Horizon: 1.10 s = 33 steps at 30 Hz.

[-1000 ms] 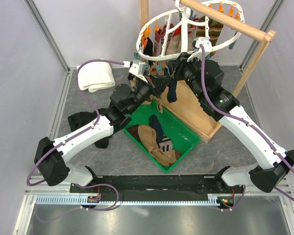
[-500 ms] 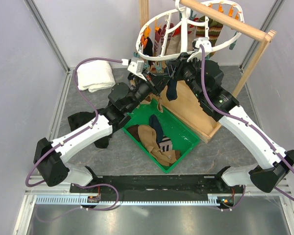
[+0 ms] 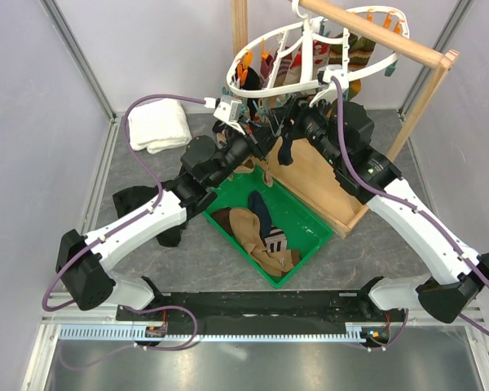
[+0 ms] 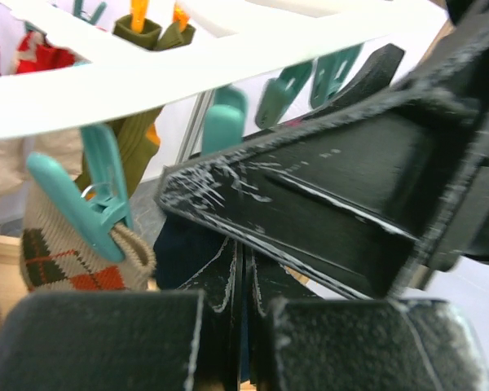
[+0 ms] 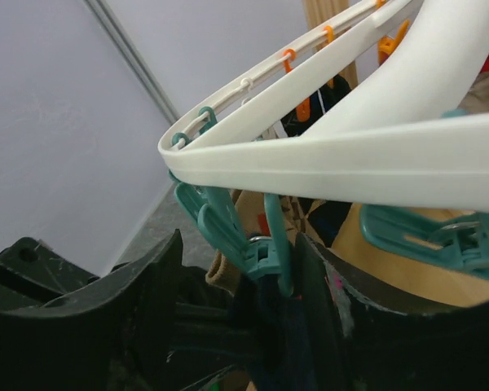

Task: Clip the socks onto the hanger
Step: Clamp the sock onto the hanger, then open the clamp at the hanger.

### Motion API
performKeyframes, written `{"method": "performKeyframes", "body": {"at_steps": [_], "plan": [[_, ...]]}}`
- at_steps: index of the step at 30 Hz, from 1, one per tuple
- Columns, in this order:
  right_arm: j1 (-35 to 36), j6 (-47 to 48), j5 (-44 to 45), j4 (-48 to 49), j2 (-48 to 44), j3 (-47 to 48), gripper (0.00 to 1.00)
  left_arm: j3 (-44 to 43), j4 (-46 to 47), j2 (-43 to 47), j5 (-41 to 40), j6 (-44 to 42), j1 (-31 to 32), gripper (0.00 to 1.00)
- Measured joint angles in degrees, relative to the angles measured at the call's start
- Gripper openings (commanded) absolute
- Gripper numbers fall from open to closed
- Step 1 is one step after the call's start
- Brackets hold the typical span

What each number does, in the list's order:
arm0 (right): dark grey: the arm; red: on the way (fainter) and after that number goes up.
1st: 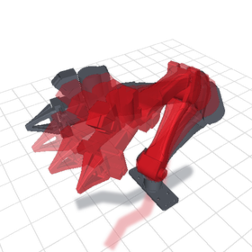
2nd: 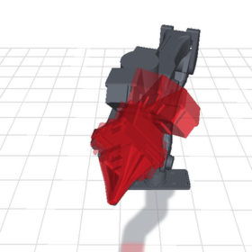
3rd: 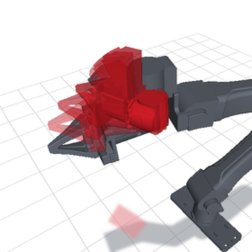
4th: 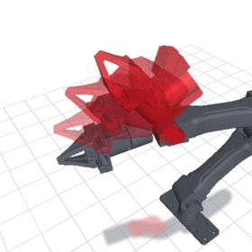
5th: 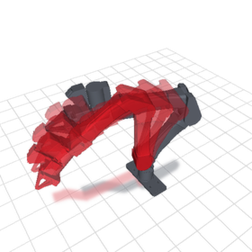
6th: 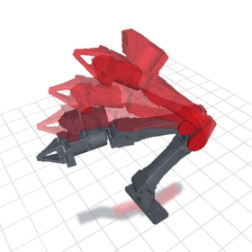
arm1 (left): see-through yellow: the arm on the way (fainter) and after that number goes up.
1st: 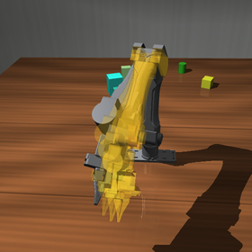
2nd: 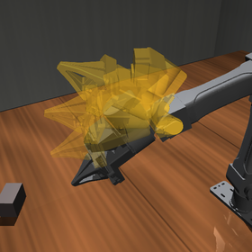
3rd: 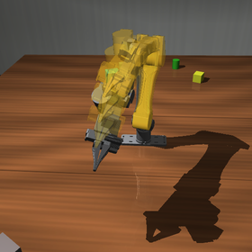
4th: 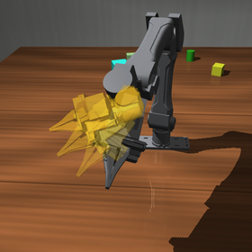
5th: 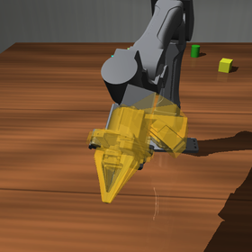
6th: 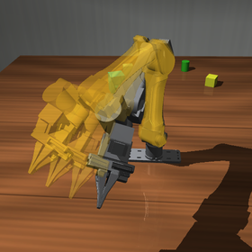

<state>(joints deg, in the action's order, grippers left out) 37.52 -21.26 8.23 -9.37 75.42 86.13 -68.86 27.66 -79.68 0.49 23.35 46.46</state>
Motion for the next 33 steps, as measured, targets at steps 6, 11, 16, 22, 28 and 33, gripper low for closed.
{"method": "performKeyframes", "body": {"at_steps": [6, 11, 16, 22, 28, 33], "plan": [[0.2, -0.1, -2.1, -2.1, -1.5, 0.0, 0.82, 0.0, -0.8, 0.0, -0.1, -0.3, -0.3, 0.09], [0.2, 0.1, -3.0, -4.5, -3.4, 0.0, 0.85, 0.0, -0.8, 0.0, -0.2, -0.6, -0.5, 0.18], [0.2, 0.9, -4.3, -7.6, -5.8, 0.0, 0.86, 0.0, -1.1, 0.6, -0.4, -0.9, -0.8, 0.33], [0.2, 3.6, -4.8, -13.2, -9.5, 0.0, 0.87, 1.0, -1.6, 2.9, -0.5, -1.2, -1.1, 0.49], [0.2, 7.8, -4.3, -18.8, -10.9, 1.3, 0.86, 3.0, -1.9, 6.3, -0.5, -1.7, -1.8, 0.61], [0.3, 13.2, -2.0, -22.0, -10.5, 3.5, 0.86, 5.6, -2.1, 9.2, -0.5, -3.2, -2.6, 0.67]]}}
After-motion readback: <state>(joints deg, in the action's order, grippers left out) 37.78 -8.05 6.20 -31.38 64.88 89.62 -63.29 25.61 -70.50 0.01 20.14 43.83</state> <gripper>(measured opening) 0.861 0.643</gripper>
